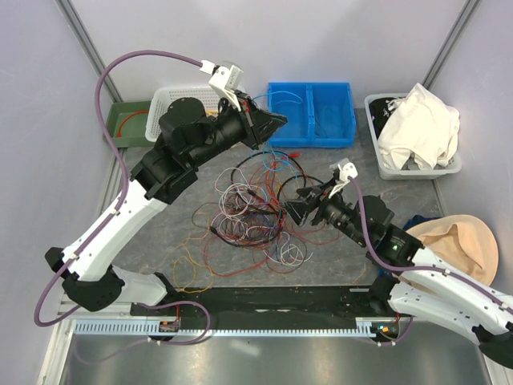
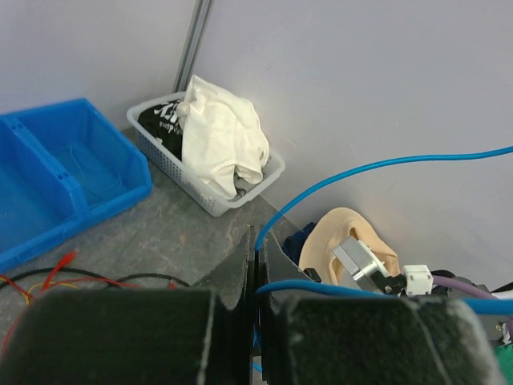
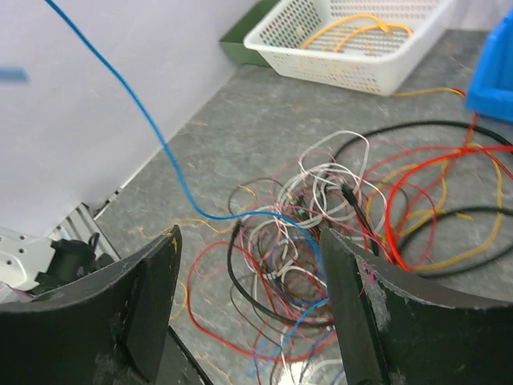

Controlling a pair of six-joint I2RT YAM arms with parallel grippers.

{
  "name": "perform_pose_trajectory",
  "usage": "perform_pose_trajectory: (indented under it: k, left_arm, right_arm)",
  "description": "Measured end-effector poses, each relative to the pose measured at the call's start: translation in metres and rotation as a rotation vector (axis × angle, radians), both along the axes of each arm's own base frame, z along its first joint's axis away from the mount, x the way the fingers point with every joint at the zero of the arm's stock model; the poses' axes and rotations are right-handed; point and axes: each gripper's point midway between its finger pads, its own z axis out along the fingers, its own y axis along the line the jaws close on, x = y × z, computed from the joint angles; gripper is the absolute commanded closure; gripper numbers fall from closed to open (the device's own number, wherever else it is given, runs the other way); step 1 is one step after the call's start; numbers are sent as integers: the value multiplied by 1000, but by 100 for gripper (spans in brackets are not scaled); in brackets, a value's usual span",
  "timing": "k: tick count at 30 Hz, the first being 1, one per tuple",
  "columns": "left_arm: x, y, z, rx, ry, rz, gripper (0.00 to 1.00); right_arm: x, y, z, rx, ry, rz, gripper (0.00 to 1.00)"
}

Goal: Untangle the cables

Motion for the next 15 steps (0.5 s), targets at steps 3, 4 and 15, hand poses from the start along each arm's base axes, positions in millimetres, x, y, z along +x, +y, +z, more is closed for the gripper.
perform_pose_trajectory:
  k: [3, 4, 15]
  left_arm:
    - [-1, 0, -4, 14, 19, -1, 98]
    - [-1, 1, -2, 11, 17, -1, 98]
    - [-4, 4, 11, -8, 2, -1, 98]
  right_arm:
    - [3, 10, 2, 13, -15, 25, 23]
    - [4, 14, 2, 16, -17, 34, 23]
    - [4, 42, 25, 117, -102, 133, 31]
